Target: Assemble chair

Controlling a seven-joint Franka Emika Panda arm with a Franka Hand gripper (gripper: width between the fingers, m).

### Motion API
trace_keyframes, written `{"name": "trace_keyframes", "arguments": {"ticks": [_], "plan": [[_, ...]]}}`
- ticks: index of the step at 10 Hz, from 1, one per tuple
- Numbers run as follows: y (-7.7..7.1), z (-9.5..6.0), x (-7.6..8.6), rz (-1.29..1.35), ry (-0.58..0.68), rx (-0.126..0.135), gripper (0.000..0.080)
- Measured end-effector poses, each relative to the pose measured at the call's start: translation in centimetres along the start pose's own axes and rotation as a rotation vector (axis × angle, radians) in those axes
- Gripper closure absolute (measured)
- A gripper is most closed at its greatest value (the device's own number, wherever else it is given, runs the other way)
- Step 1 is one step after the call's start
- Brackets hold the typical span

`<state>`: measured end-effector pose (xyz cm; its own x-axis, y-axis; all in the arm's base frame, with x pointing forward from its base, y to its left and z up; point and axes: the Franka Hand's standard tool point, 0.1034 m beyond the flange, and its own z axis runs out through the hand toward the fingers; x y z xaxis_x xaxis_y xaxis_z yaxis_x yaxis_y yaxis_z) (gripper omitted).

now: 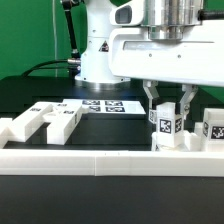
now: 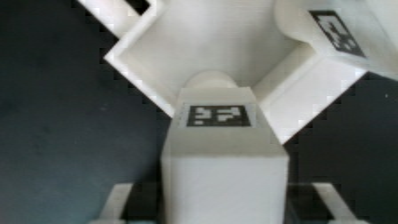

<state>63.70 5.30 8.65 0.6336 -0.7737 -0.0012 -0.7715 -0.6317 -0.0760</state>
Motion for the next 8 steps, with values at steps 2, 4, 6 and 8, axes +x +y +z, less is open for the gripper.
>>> {"name": "trace_keyframes", "arguments": {"ticks": [2,4,6,8], "plan": [[0.04,0.03,-0.06,0.215,-0.001,-0.001,0.0511],[0.09,0.08,-0.1,0.378,-0.001,0.002,0.0511],[0.1,0.11,-0.18,0.604,-0.009,0.007,0.0511],[0.07,0.14,-0.22,0.732,-0.01,0.007,0.0511]]}}
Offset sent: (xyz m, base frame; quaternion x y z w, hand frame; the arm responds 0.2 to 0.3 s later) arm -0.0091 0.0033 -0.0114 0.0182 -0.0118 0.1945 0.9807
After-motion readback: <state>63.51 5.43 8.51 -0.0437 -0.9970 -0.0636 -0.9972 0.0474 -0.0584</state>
